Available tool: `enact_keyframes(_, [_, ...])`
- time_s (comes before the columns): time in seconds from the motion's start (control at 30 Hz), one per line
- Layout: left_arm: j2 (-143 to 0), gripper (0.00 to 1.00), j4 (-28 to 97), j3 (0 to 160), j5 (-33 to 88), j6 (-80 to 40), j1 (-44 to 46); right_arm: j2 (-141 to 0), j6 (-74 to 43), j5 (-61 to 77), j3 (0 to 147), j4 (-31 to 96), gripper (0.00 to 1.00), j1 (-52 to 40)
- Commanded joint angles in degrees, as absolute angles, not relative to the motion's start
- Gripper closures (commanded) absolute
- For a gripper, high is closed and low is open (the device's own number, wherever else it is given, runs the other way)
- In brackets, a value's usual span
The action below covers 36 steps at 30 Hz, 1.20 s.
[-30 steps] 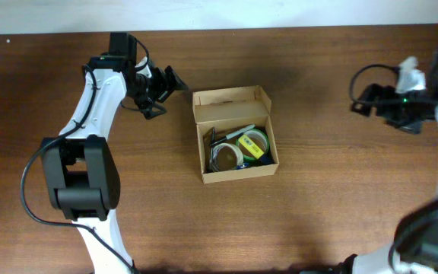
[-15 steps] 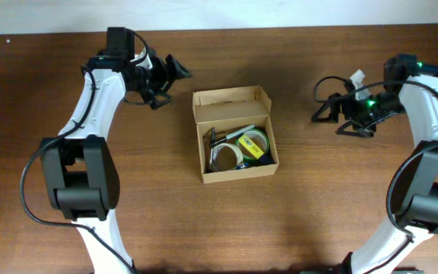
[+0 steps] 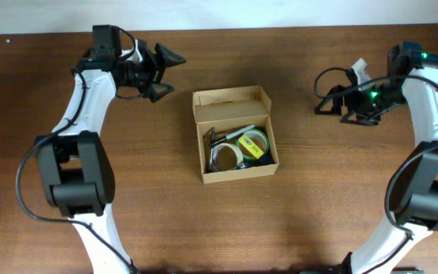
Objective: Pack container
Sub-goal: 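Bring both grippers toward the box lid, opening them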
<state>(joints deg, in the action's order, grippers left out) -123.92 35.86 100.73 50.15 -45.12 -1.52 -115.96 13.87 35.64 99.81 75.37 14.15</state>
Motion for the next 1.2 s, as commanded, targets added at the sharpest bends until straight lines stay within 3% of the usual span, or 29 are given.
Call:
enact_keyframes(0.0, [-126.7,0.08,35.5,100.9,54.6,-45.0,-1.4,-119.2,13.4,46.4,103.4,73.7,0.01,13.9])
enact_keyframes(0.23, [-126.6,0.09,33.2,100.9,55.4,-44.2,-1.1,-119.8,-2.7,61.7,110.9,58.7,0.01,13.9])
enact_keyframes(0.47, [-126.6,0.09,32.1,100.9,55.7,-44.3,-1.1,-121.3,-32.6,78.8,113.8,27.8,0.01,13.5])
enact_keyframes(0.53, [-126.6,0.09,32.1,100.9,55.5,-44.3,-1.1,-122.4,-35.7,80.8,113.8,24.7,0.01,13.1])
enact_keyframes(0.8, [-127.1,0.09,31.6,100.9,54.0,-44.3,-2.2,-126.8,-34.3,83.2,113.8,30.5,0.01,13.0])
enact_keyframes(1.17, [-134.2,0.18,29.9,100.9,59.0,-45.6,-1.5,-128.0,-16.1,73.5,113.8,52.6,0.01,12.7])
